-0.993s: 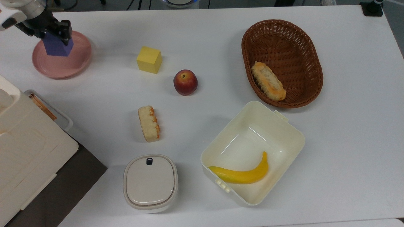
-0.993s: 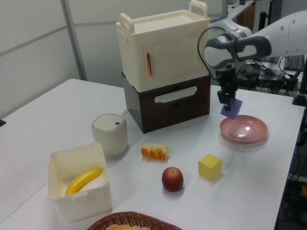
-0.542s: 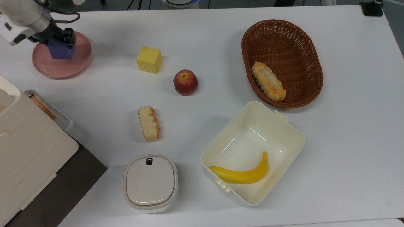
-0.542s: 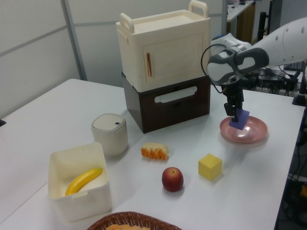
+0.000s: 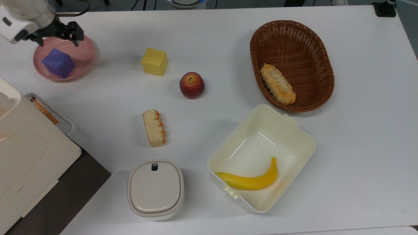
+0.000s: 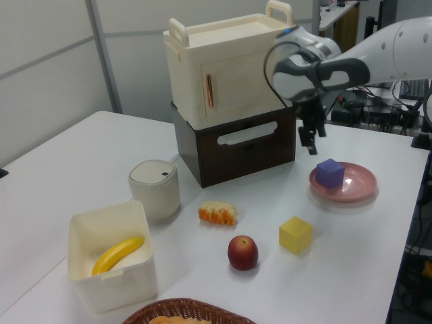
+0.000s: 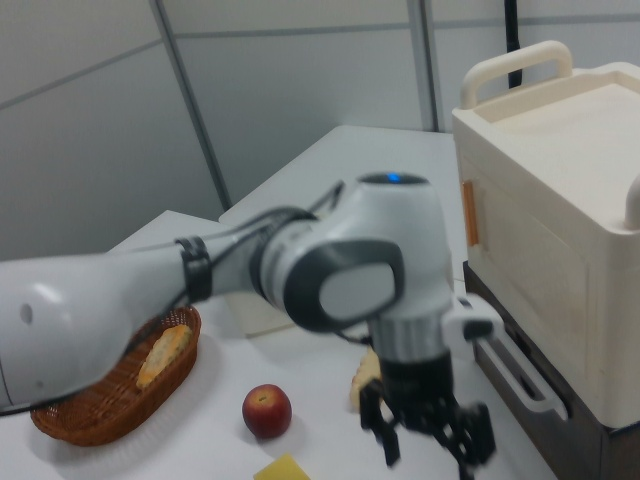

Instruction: Put the purple cube on a plate

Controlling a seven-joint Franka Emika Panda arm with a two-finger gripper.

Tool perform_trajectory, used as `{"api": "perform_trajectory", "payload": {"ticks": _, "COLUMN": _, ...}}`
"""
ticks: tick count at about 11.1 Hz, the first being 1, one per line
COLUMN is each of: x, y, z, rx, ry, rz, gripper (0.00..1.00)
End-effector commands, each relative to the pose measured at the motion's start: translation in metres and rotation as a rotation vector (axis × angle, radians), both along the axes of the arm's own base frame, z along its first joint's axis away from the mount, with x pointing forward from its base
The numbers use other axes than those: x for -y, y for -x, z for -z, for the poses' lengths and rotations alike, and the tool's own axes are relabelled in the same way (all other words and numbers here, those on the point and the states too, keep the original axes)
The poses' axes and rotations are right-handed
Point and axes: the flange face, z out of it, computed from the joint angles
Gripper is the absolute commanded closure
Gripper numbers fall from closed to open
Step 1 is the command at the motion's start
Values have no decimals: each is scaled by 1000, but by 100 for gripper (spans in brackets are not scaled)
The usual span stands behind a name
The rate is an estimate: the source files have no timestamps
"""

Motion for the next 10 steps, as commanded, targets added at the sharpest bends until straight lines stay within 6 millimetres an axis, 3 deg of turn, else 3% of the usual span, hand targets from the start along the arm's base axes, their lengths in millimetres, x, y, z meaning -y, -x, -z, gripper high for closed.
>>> {"api": "perform_trajectory", "payload": {"ticks": 1, "x": -69, "y": -21, "z": -43, "rx": 58, "ry": -6, "rz": 10, "gripper": 0}}
{"api": "perform_trajectory", "payload": {"ticks": 3, "x": -132, "y": -28, "z": -64, "rx": 60, "ry": -8, "rz": -3, "gripper": 0}}
{"api": "perform_trajectory", "payload": {"ticks": 6, "x": -206, "y": -36, "z": -101, "rx": 100, "ry": -63, "rz": -87, "gripper": 0}}
{"api": "perform_trajectory", "payload": {"ticks": 7, "x": -218, "y": -38, "z": -104, "rx": 116, "ry": -72, "rz": -77, "gripper": 0}}
{"api": "perform_trajectory", "payload": {"ticks": 10, "x": -230, "y": -46, "z": -96, "rx": 155, "ry": -128, "rz": 0, "gripper": 0}}
